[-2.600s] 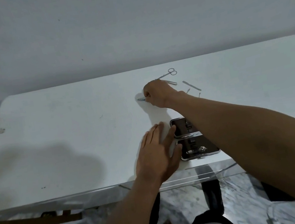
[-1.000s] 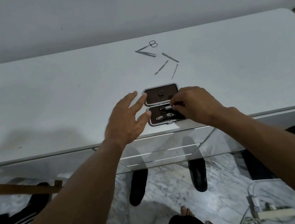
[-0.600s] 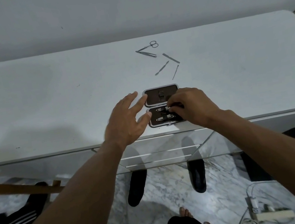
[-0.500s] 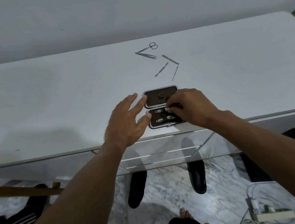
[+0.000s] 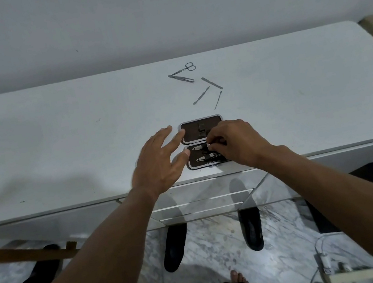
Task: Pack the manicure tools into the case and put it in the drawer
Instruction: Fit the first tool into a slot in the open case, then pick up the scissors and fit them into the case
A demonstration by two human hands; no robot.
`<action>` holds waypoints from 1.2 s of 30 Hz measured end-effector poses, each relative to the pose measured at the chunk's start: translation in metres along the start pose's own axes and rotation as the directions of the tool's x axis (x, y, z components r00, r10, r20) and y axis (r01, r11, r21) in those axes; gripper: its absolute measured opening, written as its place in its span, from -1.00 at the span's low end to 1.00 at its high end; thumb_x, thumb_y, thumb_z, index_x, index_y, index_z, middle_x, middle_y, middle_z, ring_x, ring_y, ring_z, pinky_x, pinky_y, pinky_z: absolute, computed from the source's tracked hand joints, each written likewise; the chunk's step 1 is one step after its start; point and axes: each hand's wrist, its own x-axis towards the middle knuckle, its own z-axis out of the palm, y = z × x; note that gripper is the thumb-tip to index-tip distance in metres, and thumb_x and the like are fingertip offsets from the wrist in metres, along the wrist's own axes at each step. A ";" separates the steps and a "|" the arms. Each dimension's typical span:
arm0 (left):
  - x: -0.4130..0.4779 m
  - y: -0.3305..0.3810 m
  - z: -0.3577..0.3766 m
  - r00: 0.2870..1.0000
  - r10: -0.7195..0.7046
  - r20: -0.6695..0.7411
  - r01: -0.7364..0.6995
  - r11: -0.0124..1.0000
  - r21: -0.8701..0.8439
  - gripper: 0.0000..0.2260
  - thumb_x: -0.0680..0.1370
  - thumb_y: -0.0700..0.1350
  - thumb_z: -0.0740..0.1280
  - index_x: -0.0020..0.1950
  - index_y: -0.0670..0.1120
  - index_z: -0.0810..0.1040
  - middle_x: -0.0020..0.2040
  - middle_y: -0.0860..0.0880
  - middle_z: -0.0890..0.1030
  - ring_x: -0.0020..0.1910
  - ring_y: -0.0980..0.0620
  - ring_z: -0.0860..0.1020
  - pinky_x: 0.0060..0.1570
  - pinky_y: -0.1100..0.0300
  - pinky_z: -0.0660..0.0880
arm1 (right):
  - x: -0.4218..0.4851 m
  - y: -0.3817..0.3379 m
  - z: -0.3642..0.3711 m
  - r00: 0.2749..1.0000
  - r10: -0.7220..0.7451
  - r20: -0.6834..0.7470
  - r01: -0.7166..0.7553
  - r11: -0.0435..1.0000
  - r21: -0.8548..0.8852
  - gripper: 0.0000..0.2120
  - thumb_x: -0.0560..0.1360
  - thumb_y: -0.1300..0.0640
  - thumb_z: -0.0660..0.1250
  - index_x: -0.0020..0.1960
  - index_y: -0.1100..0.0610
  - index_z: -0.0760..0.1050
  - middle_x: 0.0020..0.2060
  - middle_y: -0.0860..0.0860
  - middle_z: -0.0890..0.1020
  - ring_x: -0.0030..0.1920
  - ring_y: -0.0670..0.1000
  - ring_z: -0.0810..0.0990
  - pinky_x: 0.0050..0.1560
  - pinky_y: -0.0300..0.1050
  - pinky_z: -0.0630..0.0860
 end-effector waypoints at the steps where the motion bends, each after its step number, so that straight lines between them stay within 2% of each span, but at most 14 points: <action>1: 0.000 0.000 0.000 1.000 0.001 0.002 -0.001 1.000 0.003 -0.49 0.56 0.23 0.06 0.49 0.12 0.31 0.51 -0.03 0.31 0.49 0.00 0.21 0.43 0.09 0.14 | 0.000 0.000 0.000 1.000 -0.002 0.005 0.002 1.000 -0.001 -0.86 0.48 0.13 0.38 0.01 0.11 0.64 -0.05 0.09 0.66 -0.05 0.12 0.60 -0.10 -0.17 0.39; 10: 0.000 0.000 0.001 1.000 -0.004 -0.009 0.004 1.000 -0.003 -0.50 0.56 0.22 0.07 0.48 0.12 0.33 0.50 -0.02 0.33 0.48 0.00 0.23 0.42 0.09 0.17 | 0.002 0.001 -0.003 1.000 -0.015 0.014 0.015 0.999 0.031 -0.87 0.49 0.08 0.35 -0.04 0.08 0.65 -0.12 0.04 0.67 -0.12 0.08 0.62 -0.10 -0.09 0.51; 17: 0.001 -0.001 0.001 0.999 -0.035 0.000 0.035 0.999 -0.030 -0.50 0.55 0.25 0.08 0.46 0.14 0.35 0.54 -0.02 0.25 0.51 0.01 0.17 0.41 0.09 0.17 | 0.047 0.001 -0.025 0.992 0.040 -0.120 -0.038 0.999 0.016 -0.83 0.50 0.08 0.31 -0.07 0.12 0.65 -0.08 0.04 0.71 -0.06 0.11 0.63 -0.05 -0.07 0.50; 20: 0.001 0.000 0.002 1.000 -0.018 -0.015 0.018 1.000 -0.026 -0.50 0.55 0.24 0.09 0.45 0.12 0.37 0.52 -0.04 0.27 0.51 0.00 0.19 0.40 0.06 0.19 | 0.083 0.004 -0.032 0.990 0.070 -0.122 -0.070 0.998 0.003 -0.82 0.51 0.11 0.29 -0.06 0.16 0.64 -0.11 0.08 0.72 -0.07 0.14 0.63 -0.05 -0.07 0.49; 28: 0.002 -0.001 0.002 0.998 -0.006 -0.066 0.001 0.997 -0.076 -0.55 0.54 0.17 0.21 0.41 0.09 0.44 0.48 -0.05 0.35 0.48 0.01 0.27 0.41 0.09 0.25 | 0.186 0.025 -0.042 0.976 0.184 -0.120 -0.199 0.971 -0.133 -0.82 0.50 0.22 0.25 0.00 0.24 0.59 -0.07 0.25 0.66 -0.05 0.30 0.62 -0.05 -0.01 0.55; 31: 0.003 -0.002 0.003 0.997 -0.003 -0.076 -0.004 0.996 -0.092 -0.55 0.53 0.14 0.24 0.41 0.09 0.45 0.48 -0.06 0.37 0.48 0.03 0.27 0.41 0.10 0.26 | 0.211 0.031 -0.043 0.978 0.183 -0.097 -0.199 0.957 -0.209 -0.82 0.49 0.29 0.26 0.06 0.27 0.57 -0.02 0.29 0.61 -0.01 0.32 0.60 -0.06 -0.02 0.51; 34: 0.003 -0.001 0.002 0.997 -0.007 -0.071 0.000 0.996 -0.093 -0.55 0.54 0.14 0.23 0.42 0.09 0.44 0.47 -0.06 0.37 0.49 0.03 0.26 0.41 0.11 0.25 | 0.225 0.034 -0.044 0.984 0.171 -0.048 -0.177 0.951 -0.255 -0.85 0.50 0.29 0.27 0.02 0.31 0.55 -0.03 0.33 0.59 0.02 0.34 0.59 -0.02 0.02 0.51; 36: 0.003 -0.001 0.001 0.998 -0.007 -0.058 0.002 0.997 -0.082 -0.55 0.54 0.16 0.21 0.43 0.10 0.42 0.48 -0.06 0.36 0.49 0.03 0.25 0.43 0.13 0.21 | 0.231 0.035 -0.043 0.985 0.173 -0.022 -0.172 0.947 -0.270 -0.89 0.51 0.28 0.27 -0.02 0.27 0.55 -0.07 0.32 0.58 0.03 0.34 0.59 -0.06 0.00 0.49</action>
